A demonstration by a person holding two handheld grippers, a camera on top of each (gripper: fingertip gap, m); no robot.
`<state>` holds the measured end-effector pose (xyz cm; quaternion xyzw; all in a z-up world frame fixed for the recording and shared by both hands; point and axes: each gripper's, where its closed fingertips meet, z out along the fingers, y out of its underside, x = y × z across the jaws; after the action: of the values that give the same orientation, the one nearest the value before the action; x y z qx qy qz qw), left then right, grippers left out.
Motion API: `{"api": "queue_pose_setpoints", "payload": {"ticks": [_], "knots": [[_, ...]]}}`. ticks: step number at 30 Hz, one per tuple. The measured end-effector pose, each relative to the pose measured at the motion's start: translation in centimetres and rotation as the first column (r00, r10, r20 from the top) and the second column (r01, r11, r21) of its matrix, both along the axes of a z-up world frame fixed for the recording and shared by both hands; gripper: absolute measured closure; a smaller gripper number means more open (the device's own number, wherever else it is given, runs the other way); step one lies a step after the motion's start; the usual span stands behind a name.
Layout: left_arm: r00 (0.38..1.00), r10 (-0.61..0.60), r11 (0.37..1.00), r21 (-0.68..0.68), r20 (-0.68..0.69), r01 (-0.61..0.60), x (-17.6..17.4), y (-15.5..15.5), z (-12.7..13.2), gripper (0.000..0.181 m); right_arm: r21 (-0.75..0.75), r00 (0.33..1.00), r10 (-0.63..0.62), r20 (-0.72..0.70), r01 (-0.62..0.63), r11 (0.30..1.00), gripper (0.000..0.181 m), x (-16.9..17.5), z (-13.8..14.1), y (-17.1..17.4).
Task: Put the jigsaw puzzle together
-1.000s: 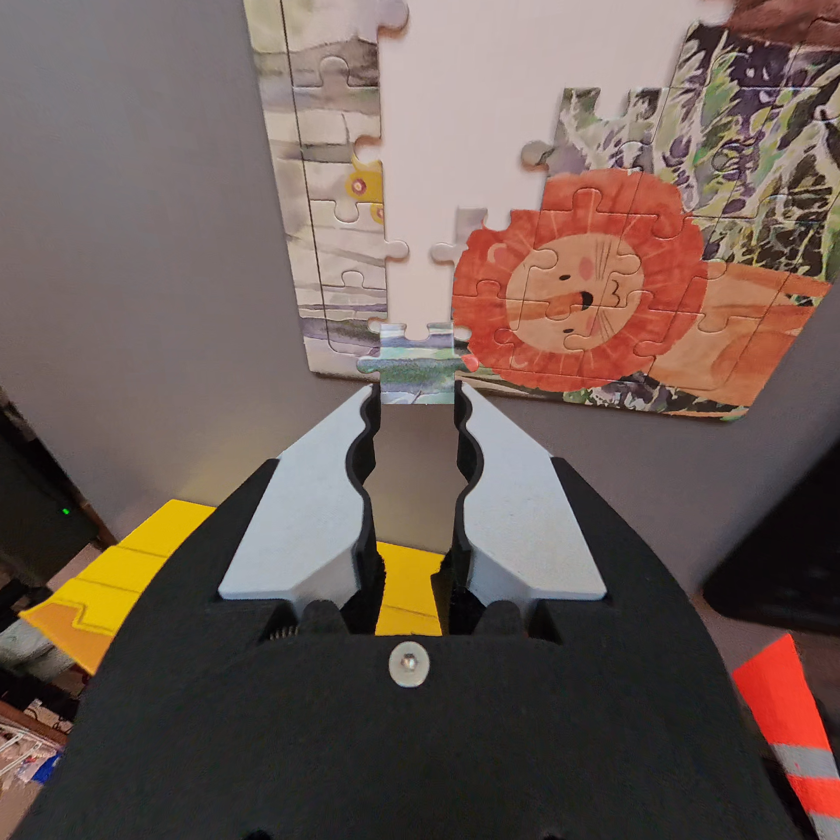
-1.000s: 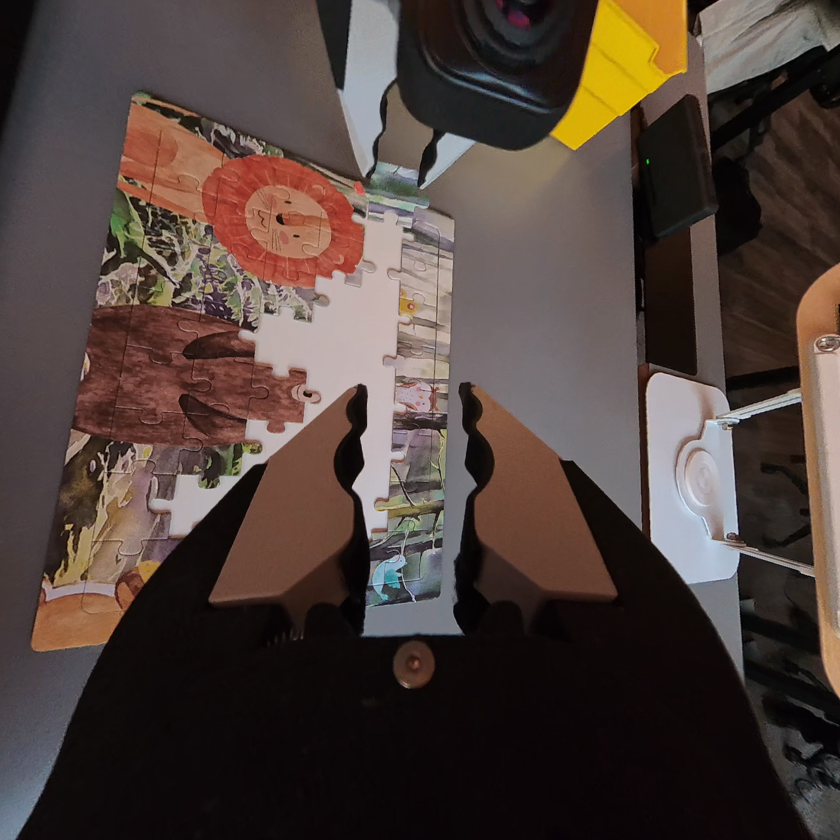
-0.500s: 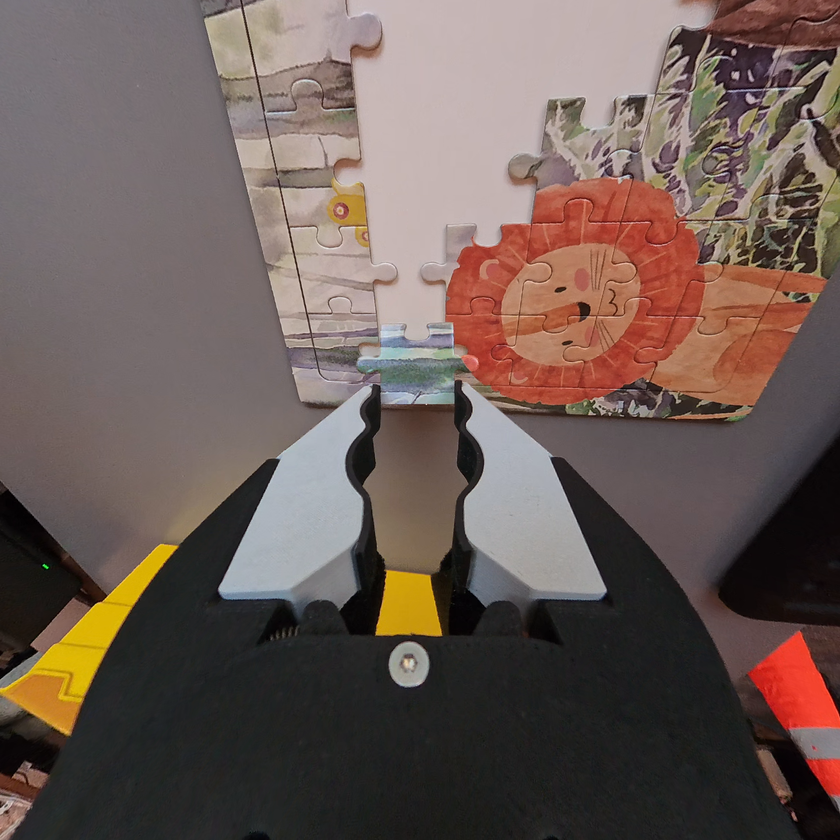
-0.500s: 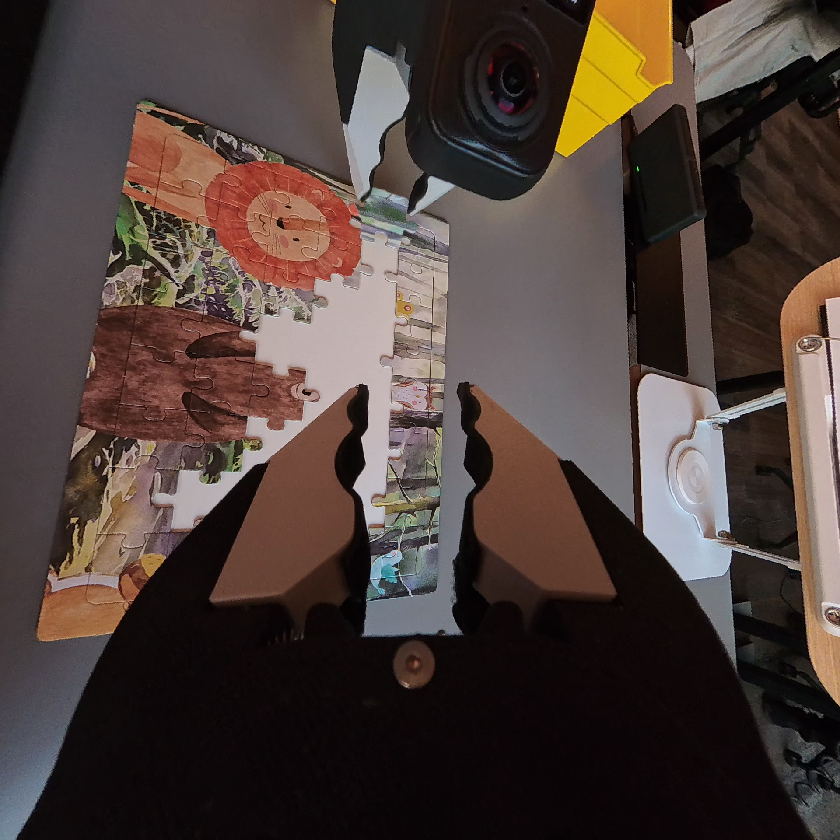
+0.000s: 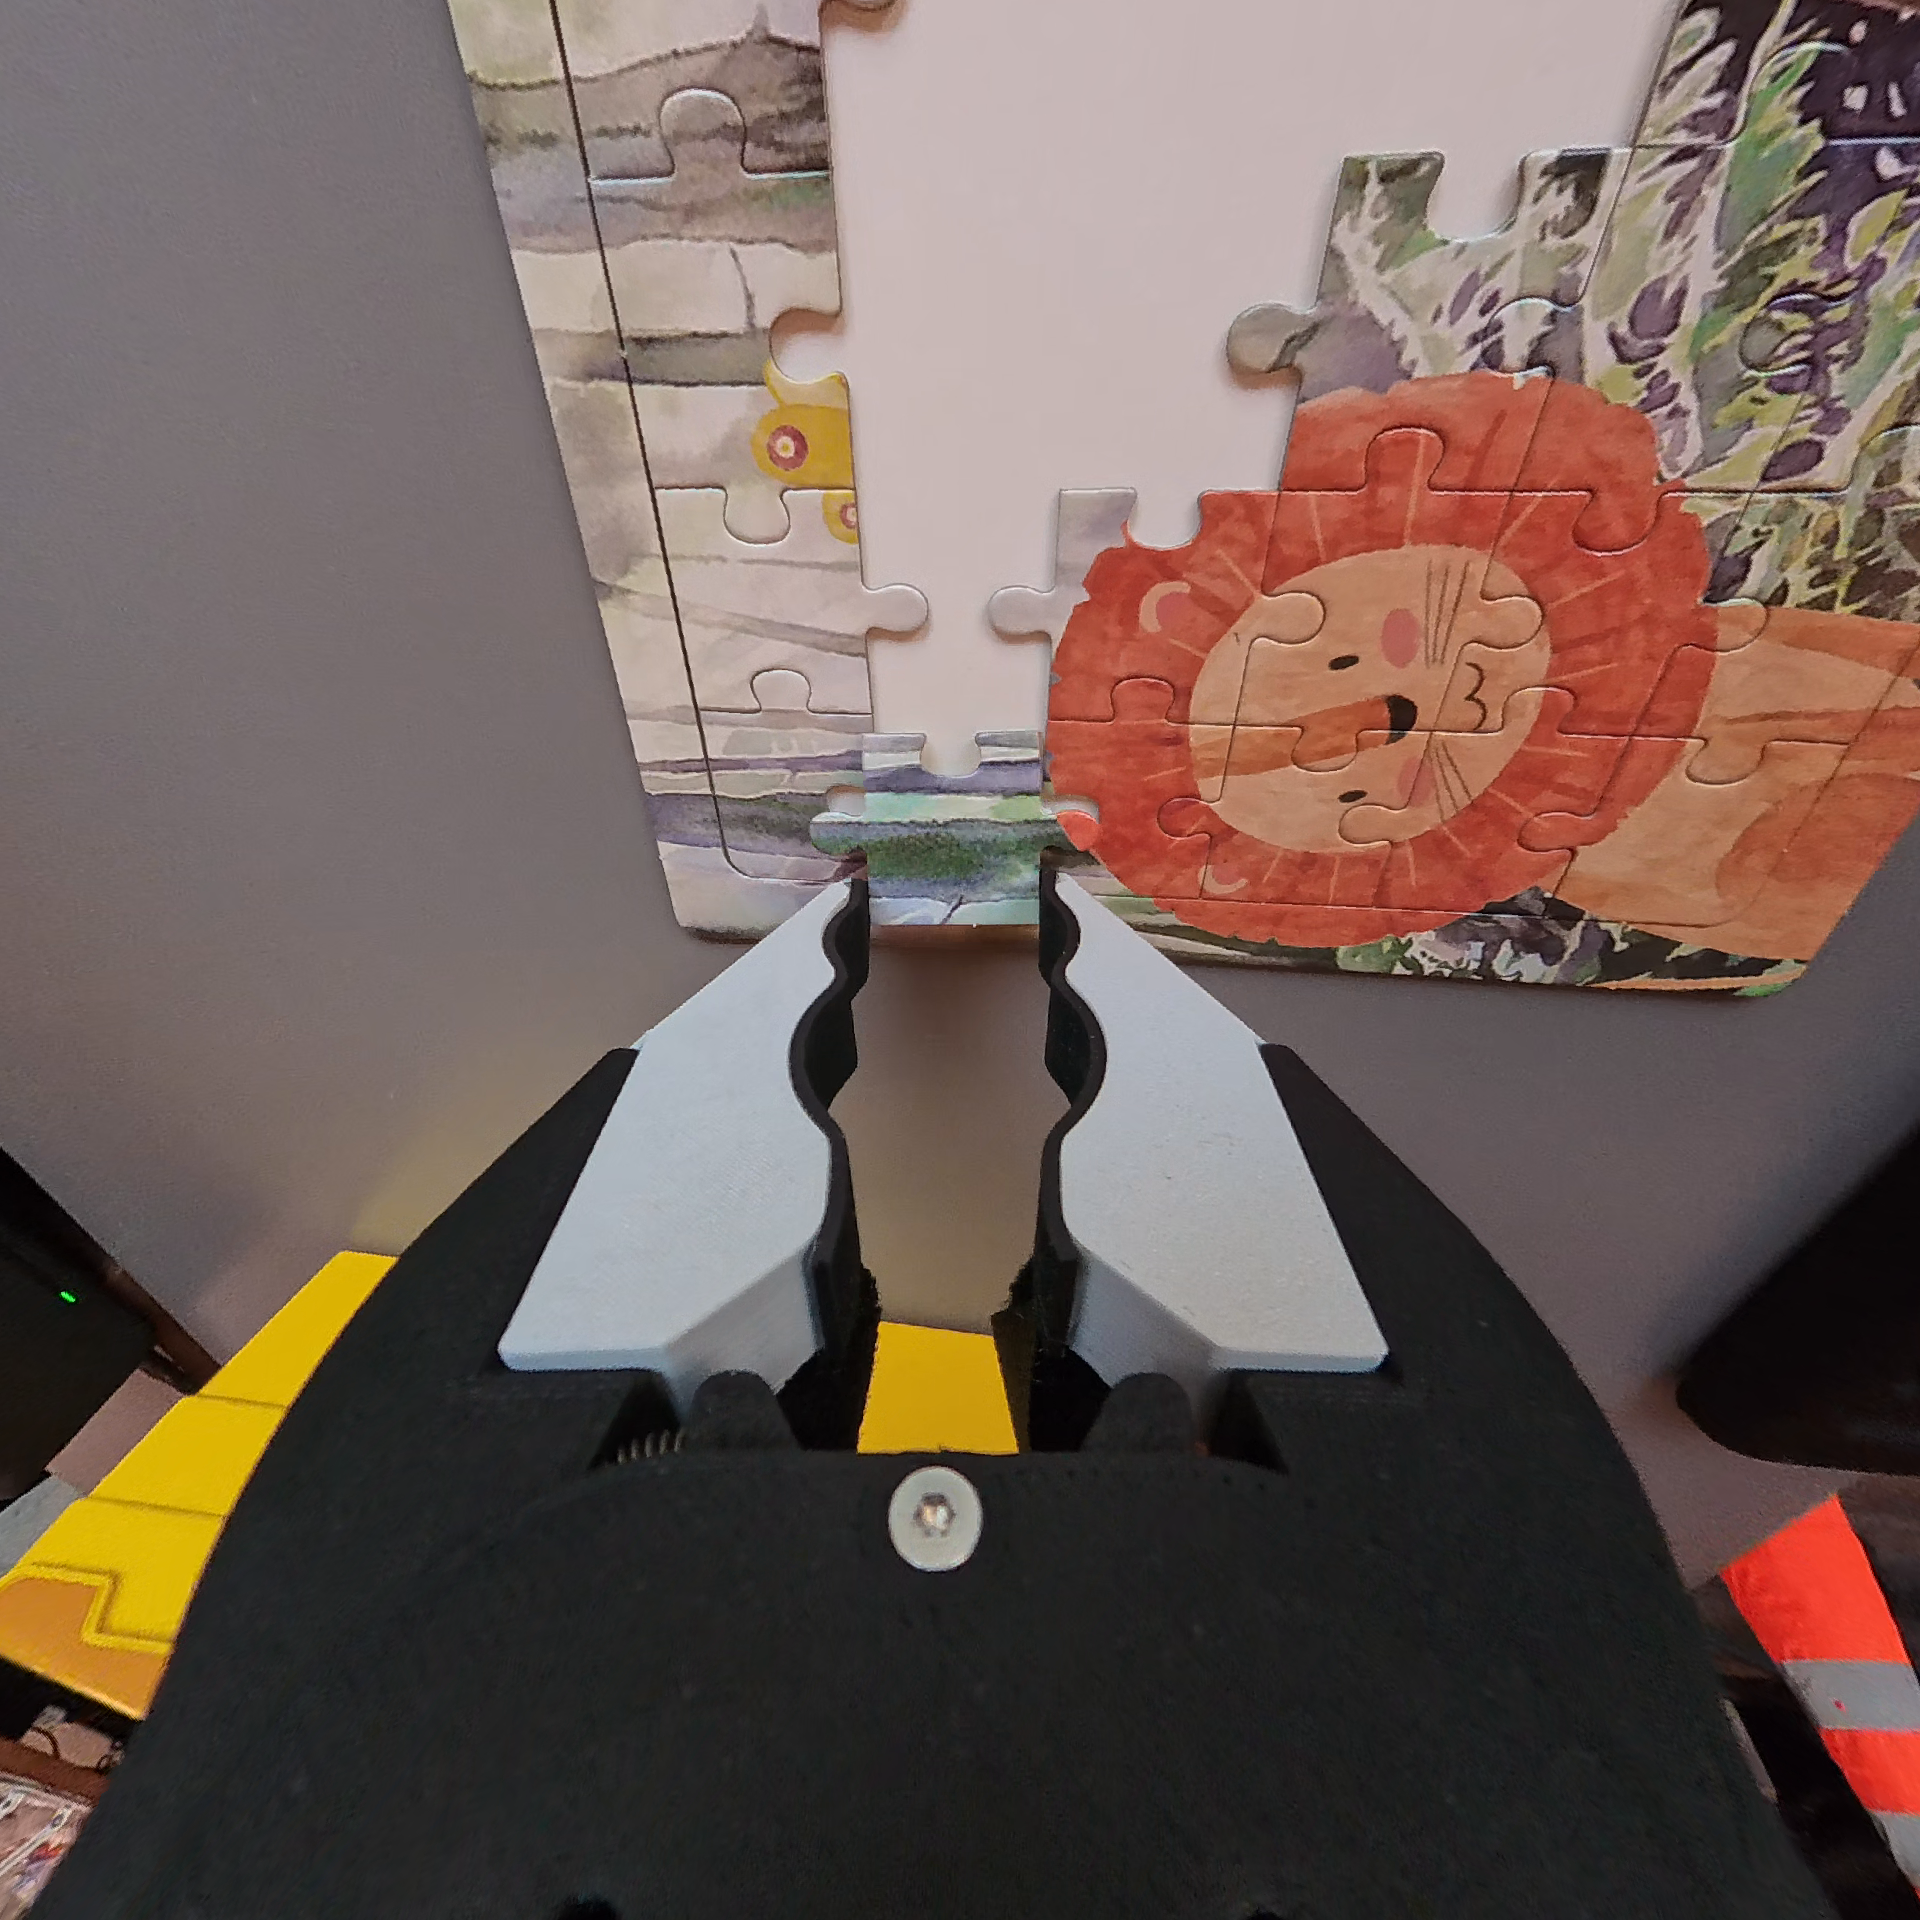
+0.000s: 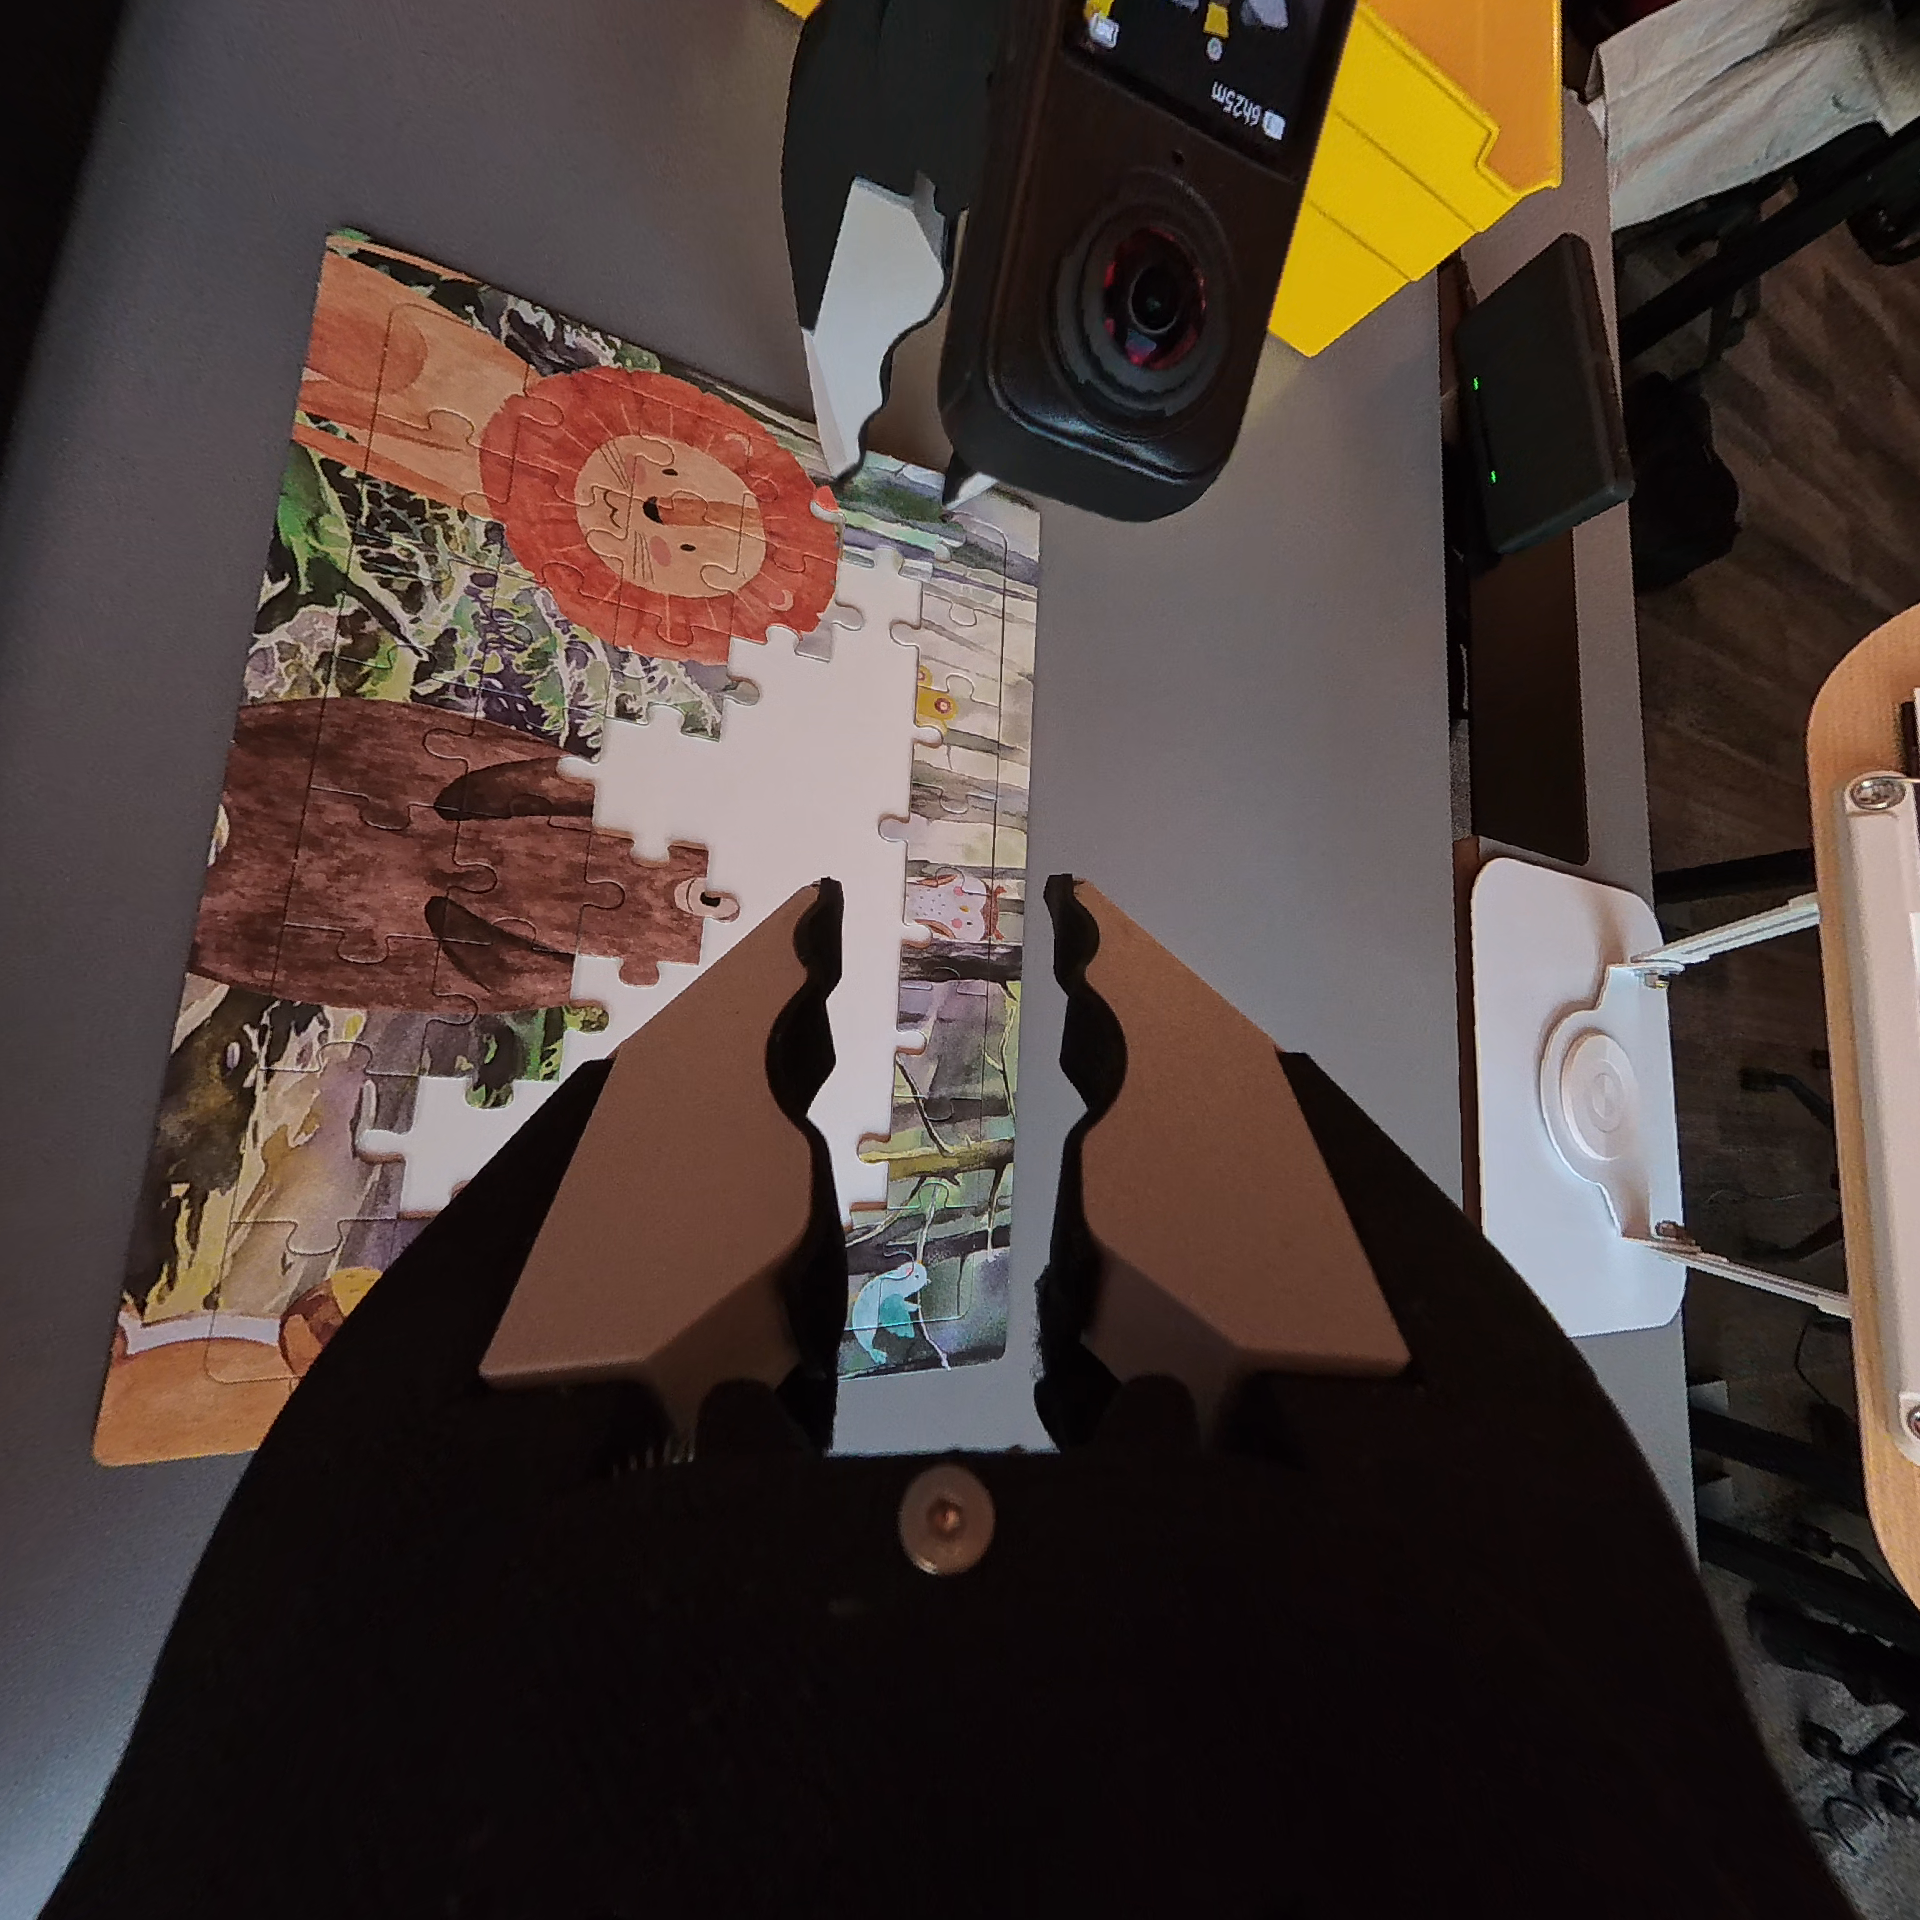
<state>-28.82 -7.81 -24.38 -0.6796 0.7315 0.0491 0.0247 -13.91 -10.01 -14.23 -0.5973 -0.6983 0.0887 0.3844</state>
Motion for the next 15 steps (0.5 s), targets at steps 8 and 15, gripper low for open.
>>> {"api": "queue_pose_setpoints", "payload": {"ticks": [8, 15], "knots": [[0.999, 0.049, 0.998, 0.031, 0.016, -0.05, -0.4, 0.6, 1.3, 0.151, 0.004, 1.0, -0.008, -0.006, 0.008, 1.0, 0.141, 0.3, 0.1, 0.2], [0.961, 0.196, 0.979, 0.022, 0.194, -0.204, 0.7, 0.8, 1.9, 0.181, 0.004, 1.0, -0.01, -0.015, 0.01, 1.0, 0.141, 0.3, 0.3, 0.3]]}}
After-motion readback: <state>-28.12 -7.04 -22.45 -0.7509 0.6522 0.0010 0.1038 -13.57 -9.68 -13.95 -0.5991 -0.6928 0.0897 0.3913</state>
